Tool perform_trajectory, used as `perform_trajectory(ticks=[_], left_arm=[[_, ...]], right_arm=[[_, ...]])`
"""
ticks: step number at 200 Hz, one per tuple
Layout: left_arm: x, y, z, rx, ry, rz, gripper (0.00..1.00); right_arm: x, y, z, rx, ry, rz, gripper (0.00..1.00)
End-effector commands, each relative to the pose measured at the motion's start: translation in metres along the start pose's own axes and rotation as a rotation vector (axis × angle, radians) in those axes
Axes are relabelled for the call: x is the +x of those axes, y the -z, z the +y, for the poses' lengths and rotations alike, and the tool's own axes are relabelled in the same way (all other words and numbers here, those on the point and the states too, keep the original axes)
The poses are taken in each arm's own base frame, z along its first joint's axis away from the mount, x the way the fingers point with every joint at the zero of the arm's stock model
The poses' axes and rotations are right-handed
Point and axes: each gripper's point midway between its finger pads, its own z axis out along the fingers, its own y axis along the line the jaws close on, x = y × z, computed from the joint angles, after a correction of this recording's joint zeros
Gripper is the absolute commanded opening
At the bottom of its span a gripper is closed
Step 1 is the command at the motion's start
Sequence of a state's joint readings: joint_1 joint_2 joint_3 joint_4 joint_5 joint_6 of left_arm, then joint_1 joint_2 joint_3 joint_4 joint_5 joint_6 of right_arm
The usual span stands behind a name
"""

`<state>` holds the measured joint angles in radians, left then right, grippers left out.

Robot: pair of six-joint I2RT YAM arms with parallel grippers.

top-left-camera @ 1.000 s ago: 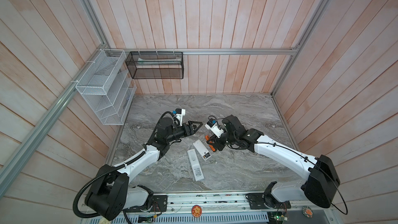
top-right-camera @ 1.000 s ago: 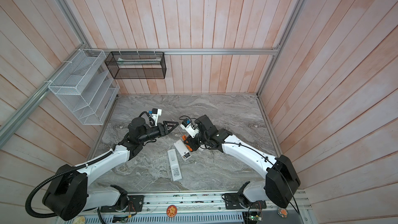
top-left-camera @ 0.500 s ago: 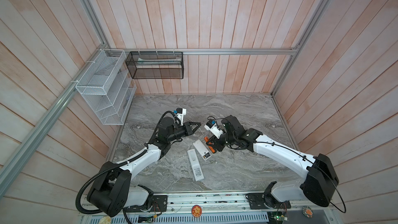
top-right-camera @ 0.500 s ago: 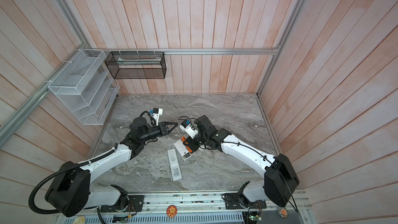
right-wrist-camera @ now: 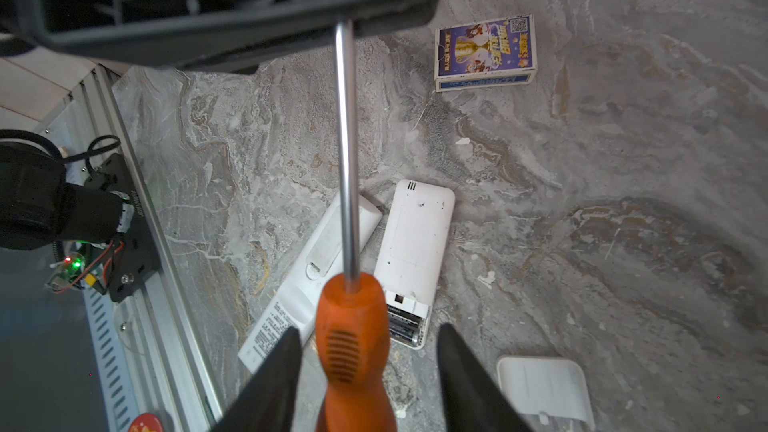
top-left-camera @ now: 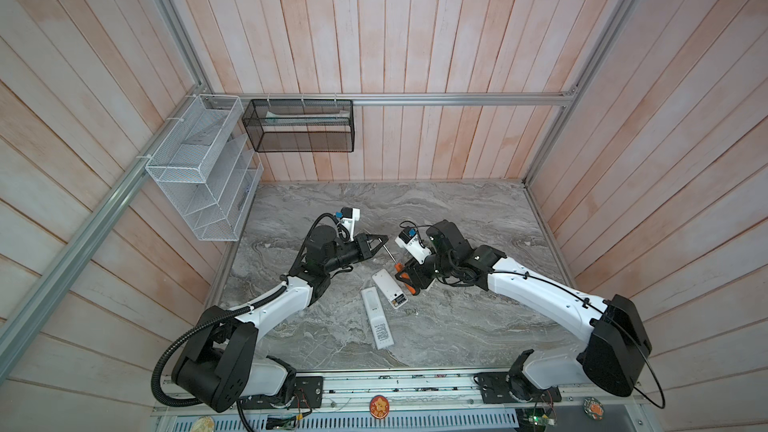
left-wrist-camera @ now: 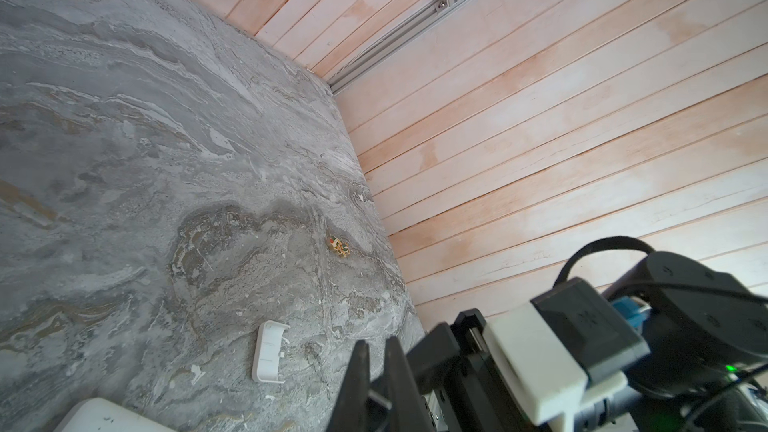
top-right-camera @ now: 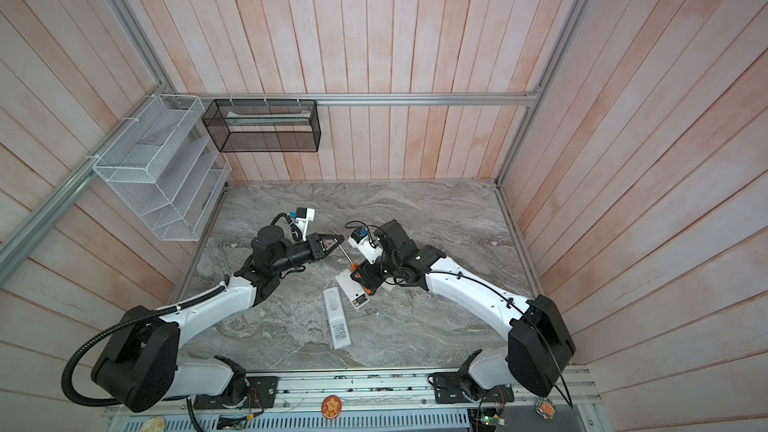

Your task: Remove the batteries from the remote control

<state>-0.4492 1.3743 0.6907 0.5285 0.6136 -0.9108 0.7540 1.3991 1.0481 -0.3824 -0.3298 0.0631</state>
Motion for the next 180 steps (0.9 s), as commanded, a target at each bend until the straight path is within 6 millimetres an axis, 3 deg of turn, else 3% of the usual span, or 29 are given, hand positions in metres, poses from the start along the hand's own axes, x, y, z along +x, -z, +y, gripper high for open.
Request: perform_trajectory(ticks=[1, 6, 31, 52, 67, 90, 125, 180], left_arm=[[-0.007, -0.002, -0.014, 0.059, -0.013, -0.018, 0.00], [-0.008, -0.002, -0.014, 0.064, -0.011, -0.021, 0.00], [-0.014, -0.003, -0.021, 0.098, 0.005, -0.041, 0.00], [-0.020, -0.001, -0.027, 0.133, 0.016, -0.066, 0.00], [-0.030, 0.006, -0.036, 0.187, 0.026, -0.108, 0.00], [-0.050, 0.024, -0.049, 0.270, 0.044, -0.212, 0.00], [-0.072, 0.042, -0.068, 0.361, 0.040, -0.318, 0.00], [-0.076, 0.055, -0.079, 0.416, 0.044, -0.371, 0.00]], right_arm=[[-0.025, 0.027, -0.018, 0.084, -0.074, -0.129, 0.89], [-0.028, 0.033, -0.024, 0.099, -0.099, -0.159, 0.98], [-0.044, 0.072, -0.048, 0.081, -0.262, -0.352, 0.98], [-0.037, 0.093, -0.075, 0.004, -0.493, -0.439, 0.98], [-0.033, 0.103, -0.082, -0.156, -0.622, -0.439, 0.97], [-0.033, 0.108, -0.054, -0.419, -0.612, -0.437, 0.98], [-0.032, 0.105, -0.032, -0.466, -0.628, -0.455, 0.98], [-0.054, 0.109, 0.014, -0.605, -0.551, -0.472, 0.97]])
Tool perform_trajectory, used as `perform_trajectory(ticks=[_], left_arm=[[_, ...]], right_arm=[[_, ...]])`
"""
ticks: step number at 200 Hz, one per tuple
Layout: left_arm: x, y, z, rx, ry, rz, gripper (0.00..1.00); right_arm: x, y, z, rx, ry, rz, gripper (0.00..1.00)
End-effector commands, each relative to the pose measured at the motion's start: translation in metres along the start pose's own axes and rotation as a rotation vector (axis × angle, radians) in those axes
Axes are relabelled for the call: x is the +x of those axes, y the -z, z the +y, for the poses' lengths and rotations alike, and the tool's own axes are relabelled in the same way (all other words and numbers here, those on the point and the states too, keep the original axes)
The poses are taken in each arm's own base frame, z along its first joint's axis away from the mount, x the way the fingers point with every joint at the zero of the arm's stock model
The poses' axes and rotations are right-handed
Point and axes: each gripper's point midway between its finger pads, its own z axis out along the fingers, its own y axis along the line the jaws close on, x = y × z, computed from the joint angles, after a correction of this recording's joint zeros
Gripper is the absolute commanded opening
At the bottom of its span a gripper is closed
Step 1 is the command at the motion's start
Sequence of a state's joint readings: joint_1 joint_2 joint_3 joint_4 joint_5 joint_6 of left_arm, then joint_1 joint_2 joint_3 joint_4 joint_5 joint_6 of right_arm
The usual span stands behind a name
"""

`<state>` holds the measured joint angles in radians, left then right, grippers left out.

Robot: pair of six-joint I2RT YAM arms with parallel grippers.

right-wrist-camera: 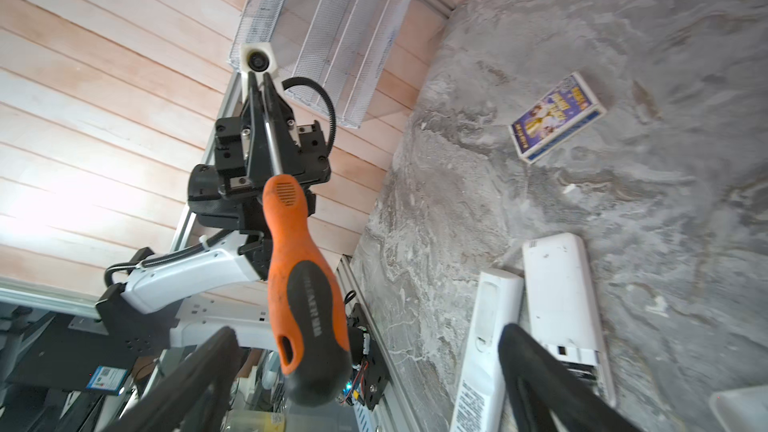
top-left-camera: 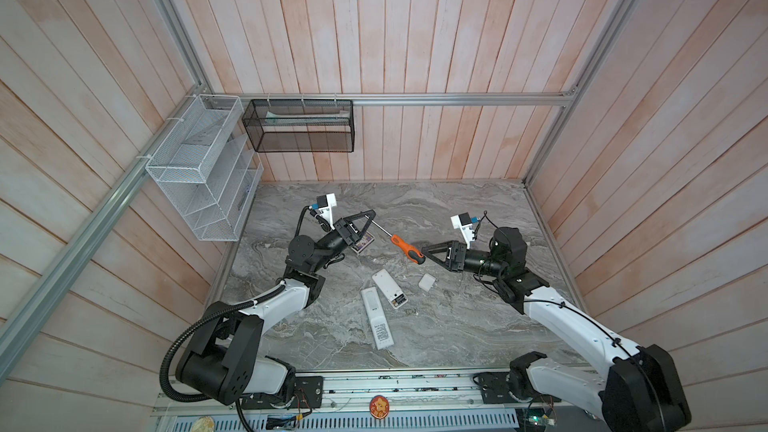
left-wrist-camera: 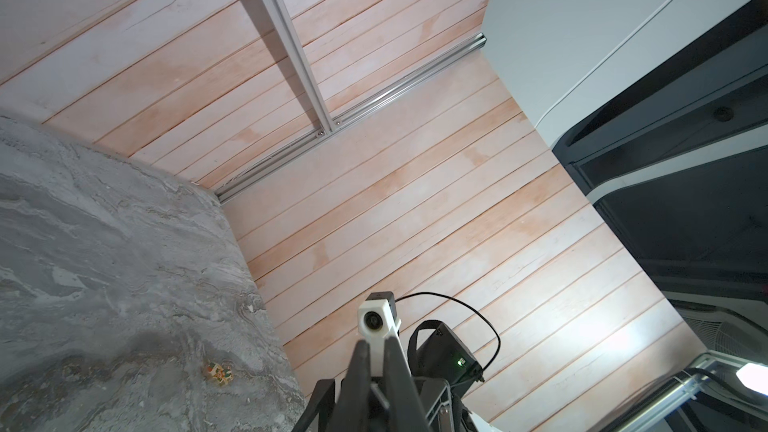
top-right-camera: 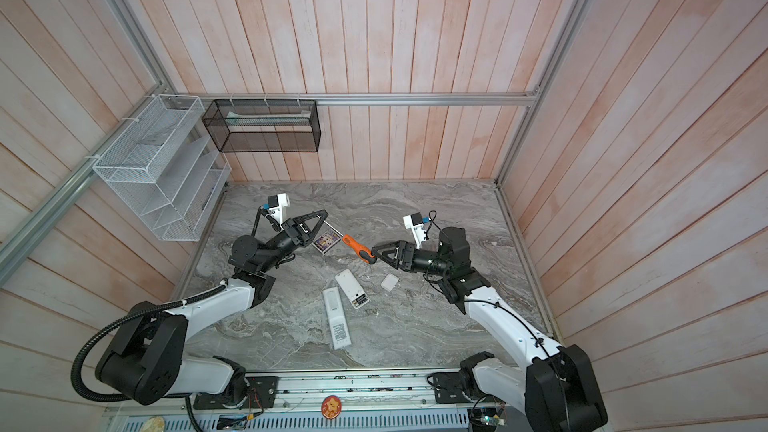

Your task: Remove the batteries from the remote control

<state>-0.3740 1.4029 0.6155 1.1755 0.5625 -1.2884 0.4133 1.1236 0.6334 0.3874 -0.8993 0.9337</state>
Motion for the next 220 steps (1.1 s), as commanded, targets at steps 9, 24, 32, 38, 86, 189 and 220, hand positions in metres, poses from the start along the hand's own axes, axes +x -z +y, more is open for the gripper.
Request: perform_trajectory(ticks=[9, 24, 32, 38, 86, 189, 220], left_arm=[[-0.008, 0.007, -0.022, 0.084, -0.015, -0.058, 0.00], [-0.008, 0.009, -0.024, 0.086, -0.015, -0.062, 0.00], [-0.008, 0.010, -0.024, 0.087, -0.016, -0.062, 0.00], [-0.007, 0.010, -0.024, 0.087, -0.016, -0.061, 0.00], [-0.007, 0.012, -0.026, 0.093, -0.004, -0.066, 0.00], [-0.009, 0.021, -0.007, -0.044, 0.075, -0.114, 0.00], [-0.011, 0.032, 0.016, -0.183, 0.166, -0.174, 0.00]], right_arm=[[-0.006, -0.006, 0.040, -0.128, 0.042, -0.002, 0.97], [-0.005, -0.012, 0.046, -0.139, 0.041, 0.009, 0.96], [-0.004, -0.016, 0.048, -0.145, 0.041, 0.017, 0.95], [-0.002, -0.019, 0.050, -0.151, 0.042, 0.023, 0.95], [0.001, -0.033, 0.060, -0.172, 0.050, 0.036, 0.91], [-0.006, -0.049, 0.059, -0.180, 0.041, 0.009, 0.71], [-0.007, -0.054, 0.058, -0.172, 0.050, -0.005, 0.66]])
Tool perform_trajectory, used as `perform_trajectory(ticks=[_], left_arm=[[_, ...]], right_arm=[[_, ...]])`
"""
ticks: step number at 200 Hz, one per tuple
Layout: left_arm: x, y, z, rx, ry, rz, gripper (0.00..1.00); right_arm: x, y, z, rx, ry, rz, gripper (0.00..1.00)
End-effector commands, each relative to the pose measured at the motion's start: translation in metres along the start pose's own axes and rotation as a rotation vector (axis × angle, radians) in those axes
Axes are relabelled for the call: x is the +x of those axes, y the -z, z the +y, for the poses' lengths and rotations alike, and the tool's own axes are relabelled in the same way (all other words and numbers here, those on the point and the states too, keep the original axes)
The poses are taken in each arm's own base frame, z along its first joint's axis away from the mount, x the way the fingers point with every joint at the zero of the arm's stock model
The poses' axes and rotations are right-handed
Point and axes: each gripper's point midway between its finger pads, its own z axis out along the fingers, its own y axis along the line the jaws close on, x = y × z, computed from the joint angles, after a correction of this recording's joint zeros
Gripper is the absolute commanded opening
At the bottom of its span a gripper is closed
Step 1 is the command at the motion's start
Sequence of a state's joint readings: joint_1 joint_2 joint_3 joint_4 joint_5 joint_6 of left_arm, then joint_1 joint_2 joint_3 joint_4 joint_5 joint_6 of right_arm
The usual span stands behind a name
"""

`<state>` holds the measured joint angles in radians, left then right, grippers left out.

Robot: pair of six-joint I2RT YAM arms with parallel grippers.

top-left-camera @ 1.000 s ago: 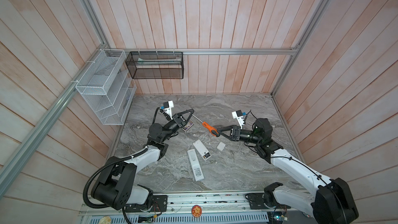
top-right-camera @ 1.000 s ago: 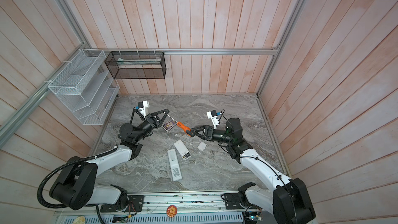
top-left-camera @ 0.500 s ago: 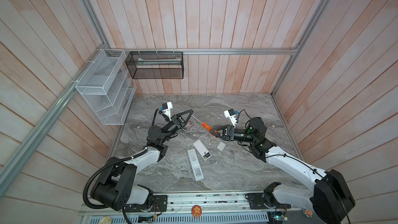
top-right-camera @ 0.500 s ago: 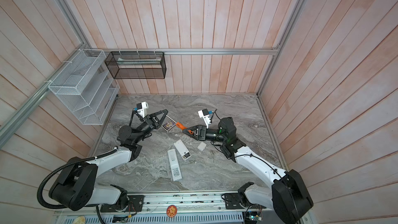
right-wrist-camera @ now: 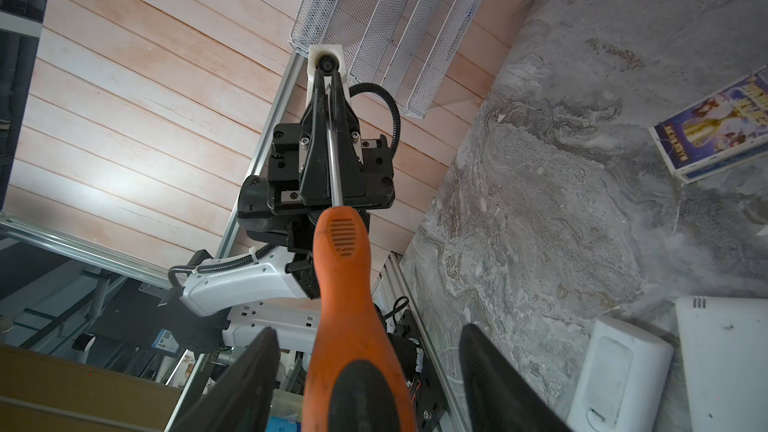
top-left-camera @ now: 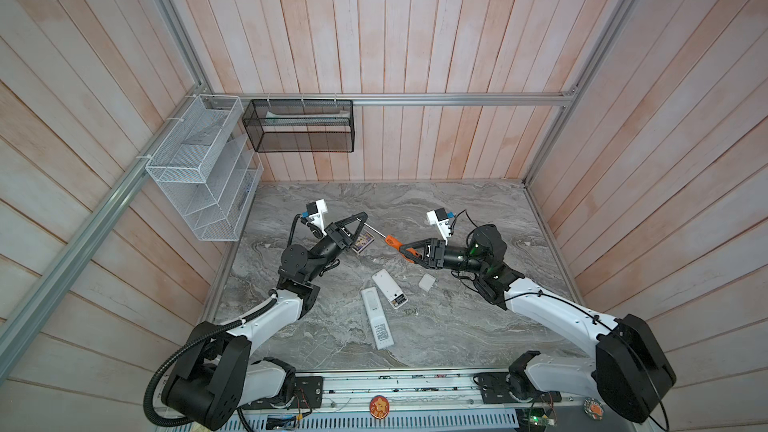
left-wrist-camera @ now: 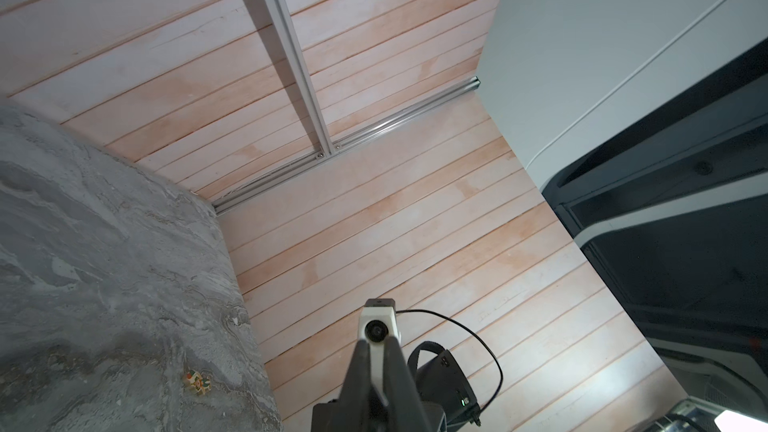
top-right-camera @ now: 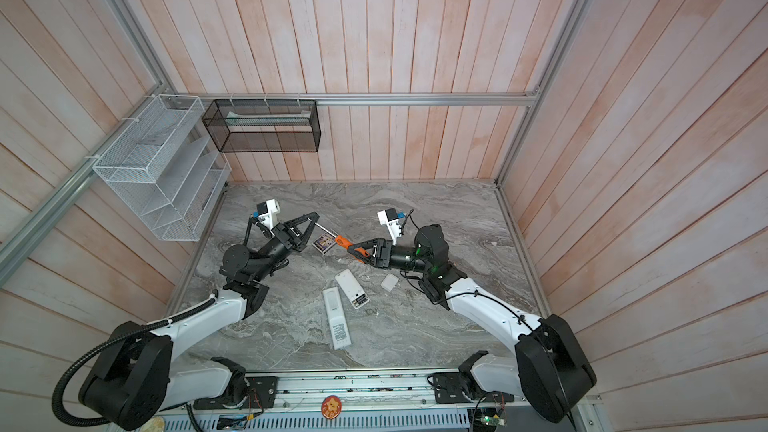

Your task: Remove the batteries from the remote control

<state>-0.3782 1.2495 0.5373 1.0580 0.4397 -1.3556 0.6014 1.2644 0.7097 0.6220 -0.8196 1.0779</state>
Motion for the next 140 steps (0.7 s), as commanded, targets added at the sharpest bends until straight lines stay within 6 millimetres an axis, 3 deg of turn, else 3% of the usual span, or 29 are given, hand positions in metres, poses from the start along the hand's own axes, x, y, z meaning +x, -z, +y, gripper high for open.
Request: perform_trajectory(ticks=[1, 28, 95, 140], left_arm=[[-0.006, 0.008, 0.023, -0.121, 0.076, -0.071, 0.00], [-0.005, 0.012, 0.031, -0.154, 0.109, -0.086, 0.00], [-0.003, 0.010, 0.028, -0.142, 0.104, -0.086, 0.00], [-0.001, 0.011, 0.029, -0.144, 0.108, -0.087, 0.00]], right_arm=[[-0.013, -0.005, 0.016, -0.032, 0.058, -0.040, 0.65], [-0.016, -0.008, 0.019, -0.041, 0.064, -0.049, 0.64], [-0.016, -0.021, 0.019, -0.044, 0.049, -0.028, 0.60], [-0.020, -0.021, 0.015, -0.024, 0.047, -0.051, 0.47]])
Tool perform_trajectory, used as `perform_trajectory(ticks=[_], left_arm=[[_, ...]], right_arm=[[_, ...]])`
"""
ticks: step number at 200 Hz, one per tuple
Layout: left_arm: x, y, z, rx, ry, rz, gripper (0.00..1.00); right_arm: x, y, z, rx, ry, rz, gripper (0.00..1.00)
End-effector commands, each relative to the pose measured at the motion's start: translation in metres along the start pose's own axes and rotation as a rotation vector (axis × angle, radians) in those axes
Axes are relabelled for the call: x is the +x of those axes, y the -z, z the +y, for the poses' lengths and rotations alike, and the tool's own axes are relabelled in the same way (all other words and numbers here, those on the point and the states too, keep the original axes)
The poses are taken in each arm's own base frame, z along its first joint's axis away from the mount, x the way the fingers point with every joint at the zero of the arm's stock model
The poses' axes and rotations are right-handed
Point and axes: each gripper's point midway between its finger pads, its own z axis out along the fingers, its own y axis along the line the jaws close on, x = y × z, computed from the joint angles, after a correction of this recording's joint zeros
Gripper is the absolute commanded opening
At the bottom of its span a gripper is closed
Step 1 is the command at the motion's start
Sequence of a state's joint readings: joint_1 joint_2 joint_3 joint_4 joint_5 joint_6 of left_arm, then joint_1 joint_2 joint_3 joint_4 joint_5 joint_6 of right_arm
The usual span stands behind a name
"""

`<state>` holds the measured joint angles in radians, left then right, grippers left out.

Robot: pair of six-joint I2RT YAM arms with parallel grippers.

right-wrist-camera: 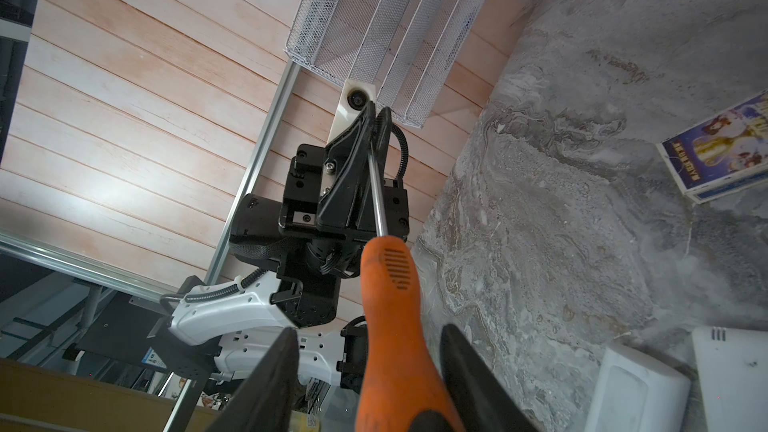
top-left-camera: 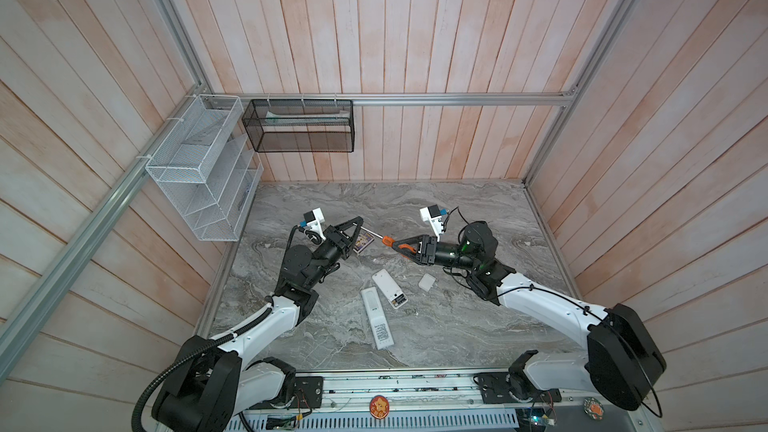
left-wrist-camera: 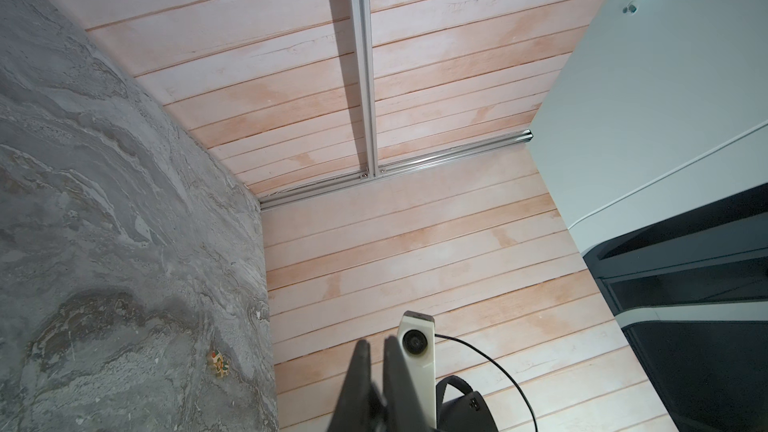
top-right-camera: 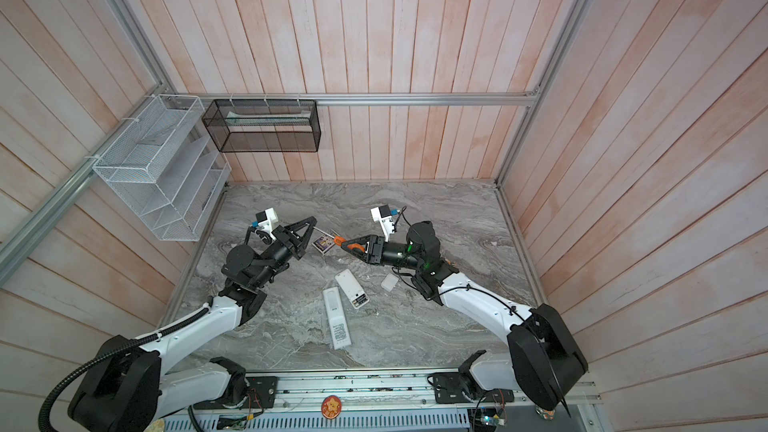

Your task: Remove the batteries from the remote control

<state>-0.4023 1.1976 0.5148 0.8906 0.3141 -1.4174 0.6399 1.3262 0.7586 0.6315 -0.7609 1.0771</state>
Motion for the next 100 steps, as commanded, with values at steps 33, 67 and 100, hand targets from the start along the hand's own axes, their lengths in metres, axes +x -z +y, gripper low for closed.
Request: perform_trajectory(ticks=[33, 67, 100], left_arm=[[0.001, 0.003, 0.001, 0.002, -0.009, -0.010, 0.00], [0.002, 0.003, 0.004, -0.005, -0.006, -0.006, 0.00], [0.003, 0.007, 0.008, -0.044, -0.022, 0.005, 0.28]], right_arm=[[-0.014, -0.005, 0.015, -0.029, 0.040, -0.036, 0.33], [-0.014, -0.004, 0.012, -0.014, 0.040, -0.042, 0.18], [-0.015, 0.000, 0.008, 0.020, 0.052, -0.042, 0.09]])
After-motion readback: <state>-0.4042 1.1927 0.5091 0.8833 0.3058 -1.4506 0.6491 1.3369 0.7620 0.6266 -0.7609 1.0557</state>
